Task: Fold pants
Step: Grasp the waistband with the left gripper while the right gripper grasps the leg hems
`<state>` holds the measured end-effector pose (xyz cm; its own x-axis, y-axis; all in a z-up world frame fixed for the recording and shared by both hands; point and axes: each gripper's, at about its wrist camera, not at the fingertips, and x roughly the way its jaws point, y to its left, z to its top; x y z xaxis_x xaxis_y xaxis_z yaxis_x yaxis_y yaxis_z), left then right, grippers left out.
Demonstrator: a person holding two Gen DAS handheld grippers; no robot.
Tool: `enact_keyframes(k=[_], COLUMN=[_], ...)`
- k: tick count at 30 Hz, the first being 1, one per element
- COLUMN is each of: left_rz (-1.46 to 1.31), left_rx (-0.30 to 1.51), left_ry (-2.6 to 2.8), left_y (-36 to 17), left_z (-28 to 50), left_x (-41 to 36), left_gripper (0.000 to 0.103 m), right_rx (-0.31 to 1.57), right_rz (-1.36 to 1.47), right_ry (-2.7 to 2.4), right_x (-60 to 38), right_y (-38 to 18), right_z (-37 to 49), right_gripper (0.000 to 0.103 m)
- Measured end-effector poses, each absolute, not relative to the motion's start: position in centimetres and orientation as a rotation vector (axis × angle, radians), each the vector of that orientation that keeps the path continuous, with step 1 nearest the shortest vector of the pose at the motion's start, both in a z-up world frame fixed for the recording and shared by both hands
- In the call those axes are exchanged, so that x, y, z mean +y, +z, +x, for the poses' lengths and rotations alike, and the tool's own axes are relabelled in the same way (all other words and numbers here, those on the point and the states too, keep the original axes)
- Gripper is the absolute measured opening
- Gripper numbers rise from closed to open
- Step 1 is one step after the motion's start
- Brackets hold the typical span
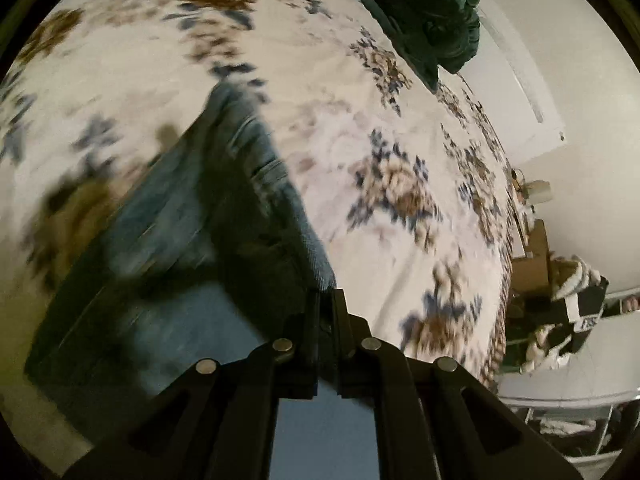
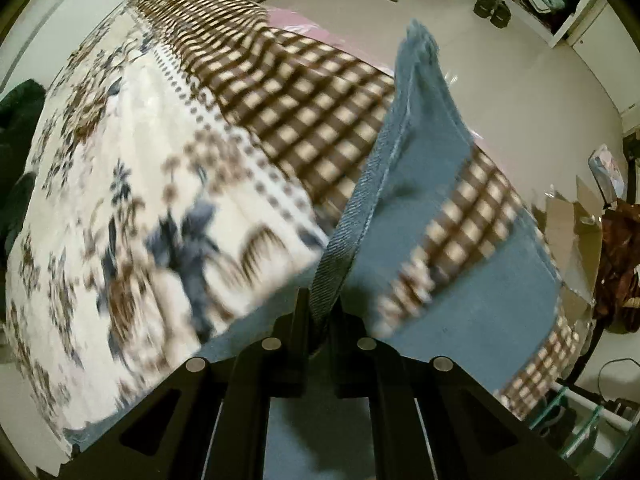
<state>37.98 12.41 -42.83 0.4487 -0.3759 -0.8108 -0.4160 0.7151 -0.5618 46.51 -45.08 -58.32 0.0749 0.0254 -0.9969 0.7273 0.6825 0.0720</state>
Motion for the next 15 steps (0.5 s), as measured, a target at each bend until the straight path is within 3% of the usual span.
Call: enact_keyframes(k=[8, 13, 15], left_rz=[-0.9, -0.93, -0.945], left_rx=[1.315, 1.237, 1.235], left_ry=[0.132, 0.143, 0.167], left_y=[-49.2, -51.2, -51.4], left_z=[24.7, 21.7, 21.8], left_x=[15.3, 15.9, 16.1], left_gripper=[0.003, 0.006, 0.022], right_rx=[1.515, 1.6, 1.565], right_rz=[0.72, 0.789, 0.856], right_ry=[-0.619, -0.531, -0.484], right_x=[-46.0, -47.2, -48.1], right_y=[-60.9, -66.3, -66.8], right_z=[33.5, 29.4, 27.9], right_gripper=[0.007, 0.008, 0.019])
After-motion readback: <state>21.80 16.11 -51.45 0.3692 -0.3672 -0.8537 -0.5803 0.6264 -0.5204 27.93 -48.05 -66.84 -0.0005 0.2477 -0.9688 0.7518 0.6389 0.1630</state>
